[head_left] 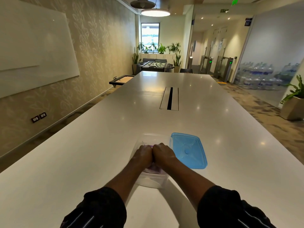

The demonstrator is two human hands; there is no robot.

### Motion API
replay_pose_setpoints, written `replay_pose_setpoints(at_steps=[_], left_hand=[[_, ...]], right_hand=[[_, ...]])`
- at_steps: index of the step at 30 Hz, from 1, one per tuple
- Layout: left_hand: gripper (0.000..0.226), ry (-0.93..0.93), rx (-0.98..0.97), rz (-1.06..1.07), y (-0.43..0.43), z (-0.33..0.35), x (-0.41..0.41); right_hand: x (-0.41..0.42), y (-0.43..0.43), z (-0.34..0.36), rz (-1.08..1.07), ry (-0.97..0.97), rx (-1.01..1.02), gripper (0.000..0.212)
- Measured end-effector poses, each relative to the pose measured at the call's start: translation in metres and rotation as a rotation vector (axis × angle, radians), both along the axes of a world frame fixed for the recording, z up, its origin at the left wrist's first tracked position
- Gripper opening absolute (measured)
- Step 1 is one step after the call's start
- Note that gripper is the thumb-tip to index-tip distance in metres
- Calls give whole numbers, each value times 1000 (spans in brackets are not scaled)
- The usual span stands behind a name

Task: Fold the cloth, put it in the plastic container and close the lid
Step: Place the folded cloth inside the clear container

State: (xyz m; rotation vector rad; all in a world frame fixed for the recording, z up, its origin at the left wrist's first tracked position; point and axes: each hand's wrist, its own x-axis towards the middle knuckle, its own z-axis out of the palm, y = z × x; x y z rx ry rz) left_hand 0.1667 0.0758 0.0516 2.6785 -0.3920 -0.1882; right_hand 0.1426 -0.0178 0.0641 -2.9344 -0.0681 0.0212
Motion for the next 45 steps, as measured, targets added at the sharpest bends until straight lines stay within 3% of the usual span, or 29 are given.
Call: replay_pose_setpoints(at_steps=[7, 13, 18, 20, 25, 29, 33, 37, 45], left_hand=[[10, -85, 19, 5, 1, 13, -3], [18, -153, -10, -5, 2, 15, -6], [27, -184, -51, -17, -4, 17, -13], [25, -251, -82, -20, -12, 19, -18], [44, -528, -140, -68, -42, 27, -28], [65, -491, -179, -153, -81, 29, -45], [64, -347, -221, -213, -120, 11, -62], [59, -241, -168, -189, -140, -19, -69], [64, -211, 5, -66, -139, -69, -64]], right_hand=[[-5, -4, 7, 4, -102, 95, 11], [-15, -10, 11, 5, -194, 136, 6], [-24, -21, 13, -46, -338, 237, 13], [-29, -30, 15, -84, -453, 305, 18], [-36, -67, 21, -294, -717, 494, 26], [-41, -113, 7, -425, -637, 420, 26], [-48, -145, -20, -508, -480, 366, 34], [-56, -162, -45, -474, -405, 340, 35], [-60, -172, -68, -363, -296, 327, 44]])
